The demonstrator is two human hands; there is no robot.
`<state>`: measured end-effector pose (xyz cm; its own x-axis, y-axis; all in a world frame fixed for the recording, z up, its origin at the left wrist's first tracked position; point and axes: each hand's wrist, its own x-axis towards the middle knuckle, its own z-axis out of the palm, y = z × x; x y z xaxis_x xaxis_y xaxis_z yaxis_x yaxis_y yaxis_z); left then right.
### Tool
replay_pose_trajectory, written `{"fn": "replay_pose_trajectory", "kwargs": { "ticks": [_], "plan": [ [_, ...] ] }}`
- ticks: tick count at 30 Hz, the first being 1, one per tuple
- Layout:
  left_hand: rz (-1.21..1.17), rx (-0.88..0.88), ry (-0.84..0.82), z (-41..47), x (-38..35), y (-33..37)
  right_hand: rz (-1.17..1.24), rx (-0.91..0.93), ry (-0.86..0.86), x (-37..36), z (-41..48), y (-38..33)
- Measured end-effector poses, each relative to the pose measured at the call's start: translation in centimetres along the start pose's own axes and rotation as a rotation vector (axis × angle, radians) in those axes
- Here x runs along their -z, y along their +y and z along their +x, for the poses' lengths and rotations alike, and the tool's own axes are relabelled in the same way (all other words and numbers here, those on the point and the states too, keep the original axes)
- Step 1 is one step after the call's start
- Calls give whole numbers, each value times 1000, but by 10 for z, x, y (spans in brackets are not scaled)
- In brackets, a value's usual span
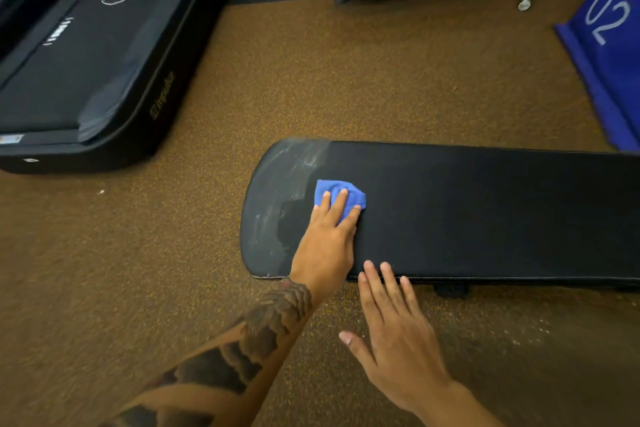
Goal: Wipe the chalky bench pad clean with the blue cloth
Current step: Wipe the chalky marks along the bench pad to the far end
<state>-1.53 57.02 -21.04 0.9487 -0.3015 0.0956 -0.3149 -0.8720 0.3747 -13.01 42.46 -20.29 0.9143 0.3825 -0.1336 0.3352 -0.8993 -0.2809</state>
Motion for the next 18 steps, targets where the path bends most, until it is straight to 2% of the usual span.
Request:
{"fn": "replay_pose_trajectory", "kwargs": {
  "ticks": [4, 9, 13, 16, 18],
  "plan": [
    [57, -85, -56, 52, 1, -10, -22, -1, 23, -3, 1, -2],
    [123, 15, -38, 115, 10, -36, -59, -33, 40, -9, 2, -4],
    [9, 58, 1, 71, 14, -30, -58, -54, 34, -7, 2, -8],
    [-39, 32, -4, 32, 8, -4, -49, -71, 31, -6, 2, -12],
    [-31, 0, -19, 39, 3, 4, -46, -70, 28, -5, 3, -11]
  ]
}}
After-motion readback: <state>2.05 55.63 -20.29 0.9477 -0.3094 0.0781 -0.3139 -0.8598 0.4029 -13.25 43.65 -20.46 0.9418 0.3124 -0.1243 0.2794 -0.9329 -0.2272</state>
